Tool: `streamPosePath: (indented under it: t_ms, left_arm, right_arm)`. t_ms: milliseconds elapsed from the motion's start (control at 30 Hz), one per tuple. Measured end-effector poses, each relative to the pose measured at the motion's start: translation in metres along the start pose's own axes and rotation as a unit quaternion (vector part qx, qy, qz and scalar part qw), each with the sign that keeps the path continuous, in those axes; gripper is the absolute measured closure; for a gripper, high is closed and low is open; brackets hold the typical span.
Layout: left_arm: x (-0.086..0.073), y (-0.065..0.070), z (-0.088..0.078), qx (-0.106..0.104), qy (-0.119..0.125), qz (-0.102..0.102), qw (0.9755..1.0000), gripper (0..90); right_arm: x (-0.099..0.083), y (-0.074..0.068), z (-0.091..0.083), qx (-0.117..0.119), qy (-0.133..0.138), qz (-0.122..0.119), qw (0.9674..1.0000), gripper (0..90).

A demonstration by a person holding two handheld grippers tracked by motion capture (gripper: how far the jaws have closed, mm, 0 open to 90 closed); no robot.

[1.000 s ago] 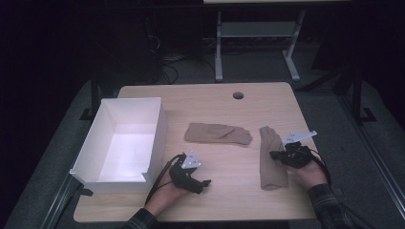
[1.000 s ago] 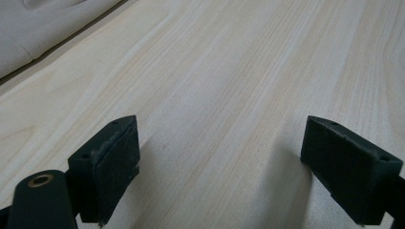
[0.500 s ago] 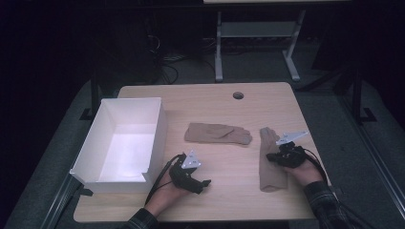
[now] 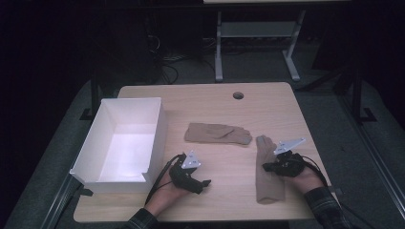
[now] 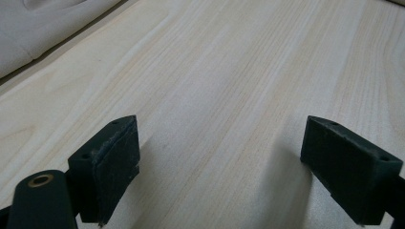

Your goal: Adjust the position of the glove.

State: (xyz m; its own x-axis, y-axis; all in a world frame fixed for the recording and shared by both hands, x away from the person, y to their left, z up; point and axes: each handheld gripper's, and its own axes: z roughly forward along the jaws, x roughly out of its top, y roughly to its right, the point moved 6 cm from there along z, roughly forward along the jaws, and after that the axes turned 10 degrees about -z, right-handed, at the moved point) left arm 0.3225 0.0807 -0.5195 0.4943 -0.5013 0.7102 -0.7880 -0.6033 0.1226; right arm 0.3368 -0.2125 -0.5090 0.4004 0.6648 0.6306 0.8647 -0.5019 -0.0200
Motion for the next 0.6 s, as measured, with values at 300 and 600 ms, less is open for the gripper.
streamPosePath:
  t_ms: [300, 600]
  left_arm:
    - [0.000, 0.000, 0.000, 0.000, 0.000, -0.001, 1.0000, 12.4]
    - [0.000, 0.000, 0.000, -0.001, 0.000, -0.002, 1.0000, 12.5]
  right_arm:
    - [0.006, -0.027, 0.005, 0.040, -0.001, -0.025, 0.9989, 90.0]
    - [0.010, -0.027, 0.002, 0.036, 0.012, -0.029, 0.9989, 90.0]
